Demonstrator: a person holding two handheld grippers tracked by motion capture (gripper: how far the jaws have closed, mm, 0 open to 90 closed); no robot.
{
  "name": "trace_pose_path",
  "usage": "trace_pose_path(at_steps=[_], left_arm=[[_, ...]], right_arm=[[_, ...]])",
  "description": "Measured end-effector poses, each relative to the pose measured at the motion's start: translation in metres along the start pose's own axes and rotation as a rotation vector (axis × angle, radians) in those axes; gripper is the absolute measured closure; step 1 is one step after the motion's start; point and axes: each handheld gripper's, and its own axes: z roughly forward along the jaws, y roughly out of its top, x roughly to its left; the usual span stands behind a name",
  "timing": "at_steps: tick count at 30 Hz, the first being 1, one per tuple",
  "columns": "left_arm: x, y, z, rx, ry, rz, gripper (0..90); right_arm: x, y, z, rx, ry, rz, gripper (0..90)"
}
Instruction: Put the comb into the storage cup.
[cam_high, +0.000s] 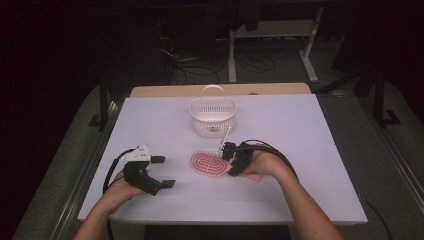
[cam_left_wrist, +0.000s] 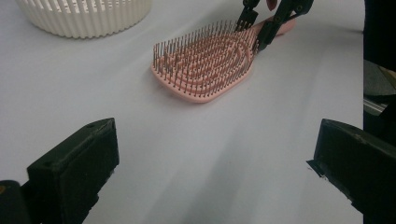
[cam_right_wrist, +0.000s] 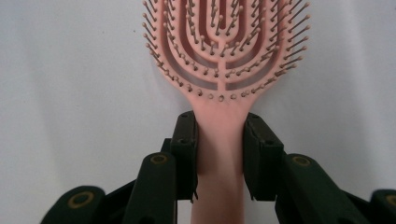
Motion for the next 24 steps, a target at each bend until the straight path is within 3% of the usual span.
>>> trace_pose_path(at_steps=[9, 24], left_arm=[[-0.0010, 0.0001, 0.0016, 0.004, 0.000, 0.002, 0.2], [-0.0006, -0.0001, 0.0005, 0.003, 0.001, 0.001, 0.2]], right_arm=[[0.0032, 0.0051, 0.0016, 0.041, -0.028, -0.014, 67.5], [0.0031, 0.0076, 0.0015, 0.059, -0.028, 0.022, 68.9]])
